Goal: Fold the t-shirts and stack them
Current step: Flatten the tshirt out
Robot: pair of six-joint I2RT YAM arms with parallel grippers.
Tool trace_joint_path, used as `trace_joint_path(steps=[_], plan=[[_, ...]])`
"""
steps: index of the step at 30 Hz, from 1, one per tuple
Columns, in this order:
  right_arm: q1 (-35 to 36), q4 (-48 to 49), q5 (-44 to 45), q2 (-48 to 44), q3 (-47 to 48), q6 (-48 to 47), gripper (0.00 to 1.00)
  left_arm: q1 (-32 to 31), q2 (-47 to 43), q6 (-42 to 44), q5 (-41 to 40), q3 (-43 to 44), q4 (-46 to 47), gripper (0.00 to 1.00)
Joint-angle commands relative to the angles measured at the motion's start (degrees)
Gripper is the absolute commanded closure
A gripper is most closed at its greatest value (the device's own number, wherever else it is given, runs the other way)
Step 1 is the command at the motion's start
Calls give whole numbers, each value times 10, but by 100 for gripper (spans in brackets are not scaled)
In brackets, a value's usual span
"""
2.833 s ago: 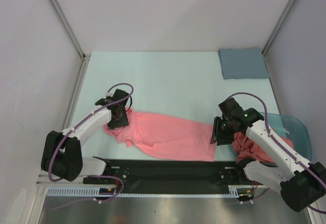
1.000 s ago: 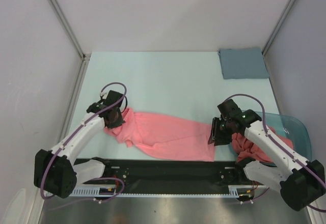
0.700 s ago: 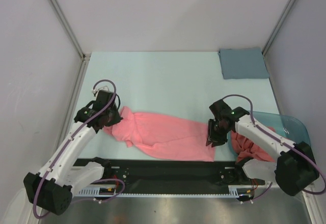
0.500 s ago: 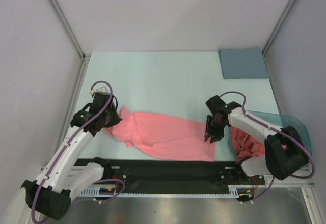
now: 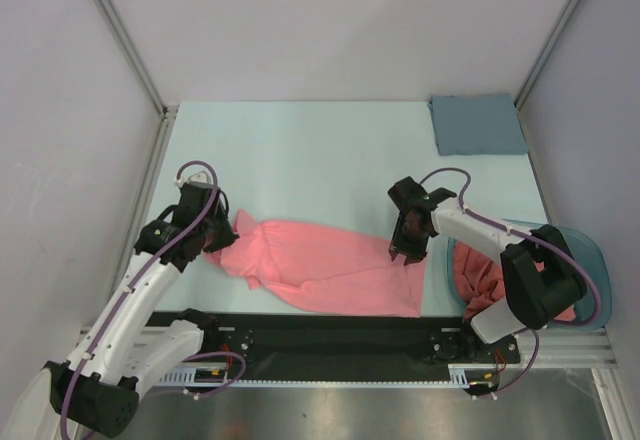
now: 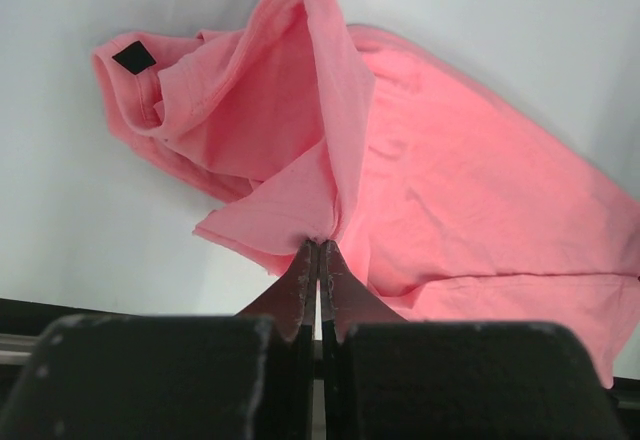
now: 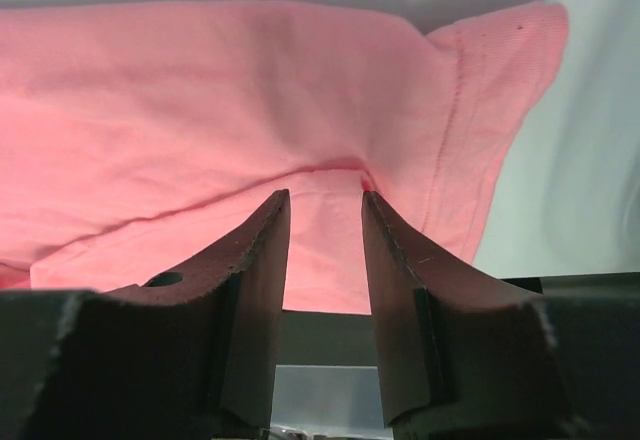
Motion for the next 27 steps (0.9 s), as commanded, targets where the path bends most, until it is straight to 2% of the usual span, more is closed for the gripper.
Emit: trace_joint_path(steps=[1,19,25,27], plan=[[2,-10,36,4,10,24,60,2,-10,10,9,23,7,100],[16,4,46,48,-3,47,67,2,-24,37,1,49,-17,100],[20,12,48,57,-7,44,77,2,-40,37,-4,48,-24,100],[20,11,51,60,0,42,83,2,-42,38,-8,54,-26,100]])
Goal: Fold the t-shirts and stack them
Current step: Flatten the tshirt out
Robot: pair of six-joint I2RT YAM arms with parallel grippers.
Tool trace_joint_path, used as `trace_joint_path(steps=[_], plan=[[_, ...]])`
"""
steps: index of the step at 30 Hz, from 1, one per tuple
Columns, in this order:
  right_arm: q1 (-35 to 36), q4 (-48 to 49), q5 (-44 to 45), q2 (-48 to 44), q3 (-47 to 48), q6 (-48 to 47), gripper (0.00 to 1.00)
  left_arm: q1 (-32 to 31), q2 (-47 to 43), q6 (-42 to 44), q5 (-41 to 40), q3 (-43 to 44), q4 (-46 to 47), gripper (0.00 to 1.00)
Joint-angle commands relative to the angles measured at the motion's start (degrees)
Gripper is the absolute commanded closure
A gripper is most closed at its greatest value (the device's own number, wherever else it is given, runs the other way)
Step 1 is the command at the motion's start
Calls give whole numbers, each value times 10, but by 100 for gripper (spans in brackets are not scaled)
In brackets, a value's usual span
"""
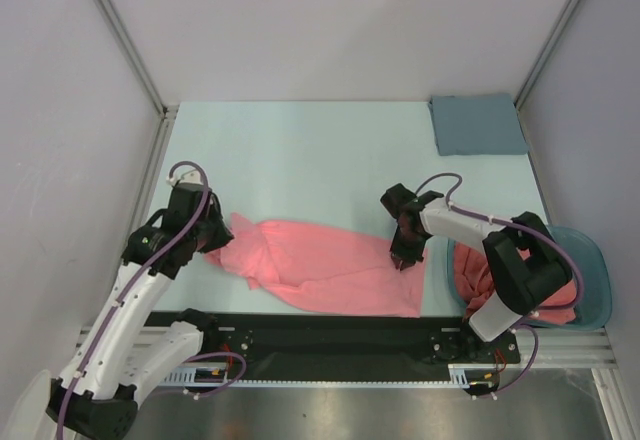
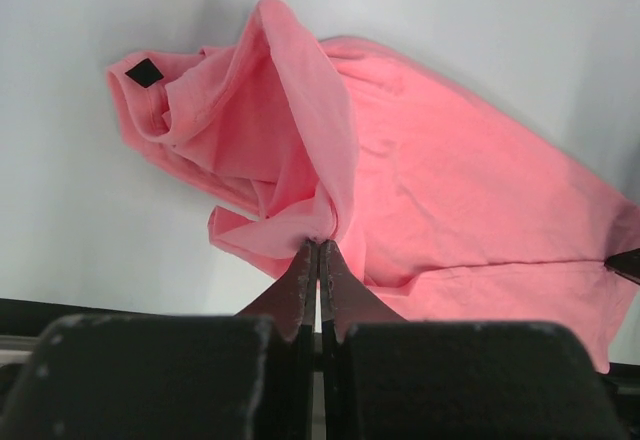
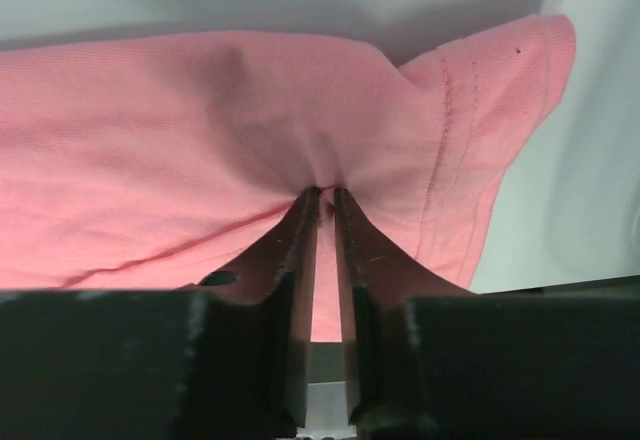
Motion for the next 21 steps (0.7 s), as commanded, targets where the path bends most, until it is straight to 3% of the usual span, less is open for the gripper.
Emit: trace_joint_path(steps=[1,5,14,21], plan=[[3,1,24,5,11,2,86,3,-9,14,-11,32,-5,100],[9,-34,46,-9,39,-11,100,2,-13,14,-22,65,-17,100],[17,-157,101,-141,139,-52,100,3,-18,5,-54,181,-40,100],[18,-190,131,-218,245,-108,100,3,-7,14,-75,291,-43,100]])
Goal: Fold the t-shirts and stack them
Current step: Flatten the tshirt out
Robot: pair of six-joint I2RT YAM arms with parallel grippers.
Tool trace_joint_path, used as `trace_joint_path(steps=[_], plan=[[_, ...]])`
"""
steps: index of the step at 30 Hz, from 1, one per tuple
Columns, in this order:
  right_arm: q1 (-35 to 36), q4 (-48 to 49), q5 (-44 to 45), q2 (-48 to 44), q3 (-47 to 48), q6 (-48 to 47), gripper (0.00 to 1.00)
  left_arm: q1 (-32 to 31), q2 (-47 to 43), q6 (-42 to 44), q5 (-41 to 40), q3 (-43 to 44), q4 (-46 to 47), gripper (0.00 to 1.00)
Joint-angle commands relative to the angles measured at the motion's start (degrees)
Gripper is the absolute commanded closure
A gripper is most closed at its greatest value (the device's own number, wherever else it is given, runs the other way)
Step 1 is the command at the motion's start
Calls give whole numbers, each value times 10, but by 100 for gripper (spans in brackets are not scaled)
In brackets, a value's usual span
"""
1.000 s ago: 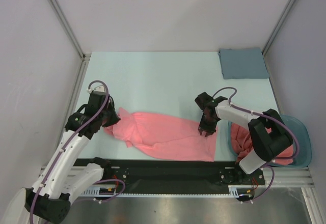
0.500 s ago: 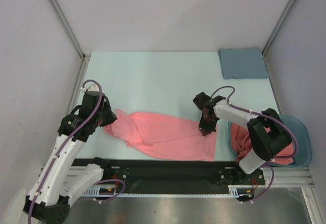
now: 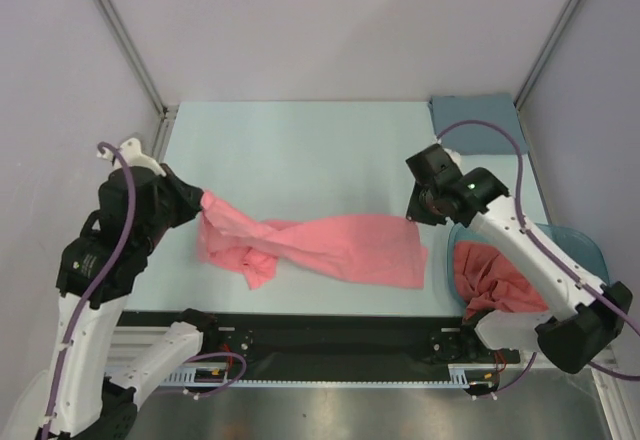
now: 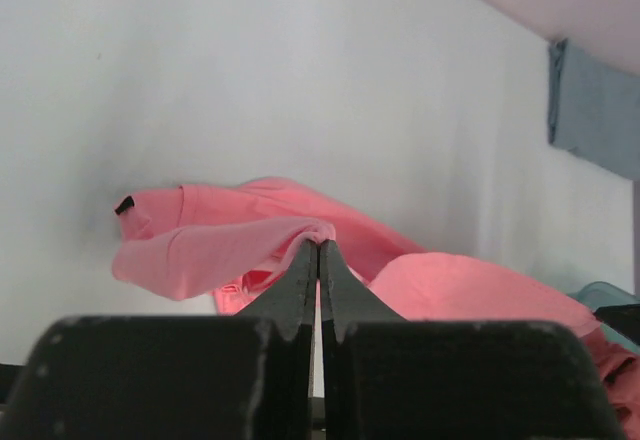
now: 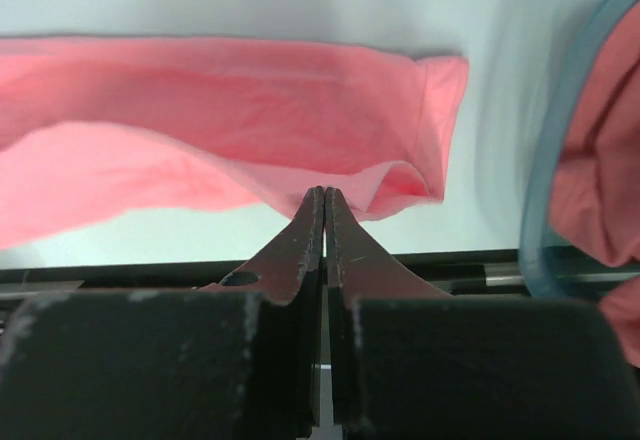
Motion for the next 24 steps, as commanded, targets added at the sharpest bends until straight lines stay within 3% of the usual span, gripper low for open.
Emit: trace_joint_path(steps=[1,10,17,24], plan=[[2,-39,44,-35,79,-48,100,2,4,18,-26,91,12,100],[16,-82,35,-83,309,-94,100,2,13,88,-52,321,79,99],[18,-51,-22,-130,454,-113,100,2,20,121,34,442,167,100],[12,-5,-81,-164,523,-127,100,2,62,129,108,579,181,100]])
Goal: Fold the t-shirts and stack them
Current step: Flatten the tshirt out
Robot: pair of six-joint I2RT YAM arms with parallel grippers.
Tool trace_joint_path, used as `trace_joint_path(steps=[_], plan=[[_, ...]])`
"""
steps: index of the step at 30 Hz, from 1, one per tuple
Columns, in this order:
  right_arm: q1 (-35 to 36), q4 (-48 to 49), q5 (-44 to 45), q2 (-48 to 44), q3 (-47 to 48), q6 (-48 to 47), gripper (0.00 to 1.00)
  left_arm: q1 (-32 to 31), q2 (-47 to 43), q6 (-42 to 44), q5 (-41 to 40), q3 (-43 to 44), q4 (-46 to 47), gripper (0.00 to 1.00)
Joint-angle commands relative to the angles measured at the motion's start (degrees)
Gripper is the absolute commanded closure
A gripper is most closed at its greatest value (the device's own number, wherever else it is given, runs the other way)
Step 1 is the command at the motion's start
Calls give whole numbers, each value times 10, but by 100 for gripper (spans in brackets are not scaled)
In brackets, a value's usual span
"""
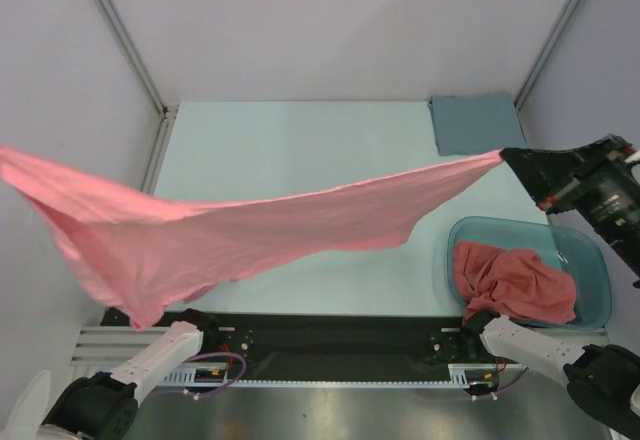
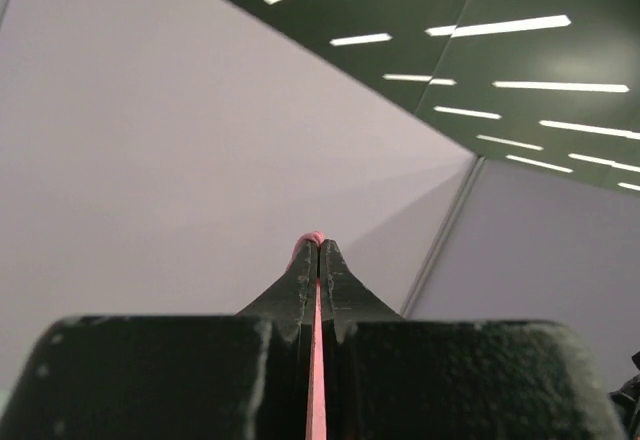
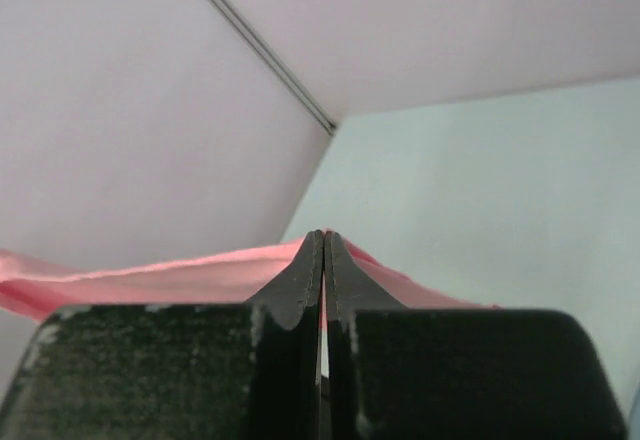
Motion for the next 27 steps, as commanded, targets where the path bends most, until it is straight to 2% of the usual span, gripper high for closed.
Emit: trace_joint_path(steps=[1,5,8,11,13,14,15,18,21,23,24,26,27], plan=[[-5,28,-39,7,34,-13,100,2,33,14,54,28,36,100],[-14,27,-50,17,17,0,100,2,47,13,70,5,35,100],[-14,31,-22,26,-36,5,100,2,60,35,66,-48,38,100],[-16,56,-8,62,-98,-1,100,2,79,58,46,-156,71,100],[-30,94,6,102,-132,-12,100,2,85,72,28,-272,136,100],[-40,115,8,115,-170,-26,100,4,85,75,14,-322,206,100],[-52,142,-1,143,-193,-35,100,7,88,76,-21,-410,240,100],[-120,202,-17,195,-263,-49,100,44,151,45,-25,-504,330,100],[-178,286,-40,259,-331,-56,100,79,268,20,-8,-520,375,100],[-207,325,-64,339,-331,-56,100,94,339,21,7,-521,423,100],[-221,339,-73,368,-329,-62,100,103,404,16,22,-509,438,100],[-230,383,-78,439,-317,-87,100,116,480,22,69,-477,460,100],[-236,391,-81,460,-309,-91,100,119,512,27,74,-432,461,100]])
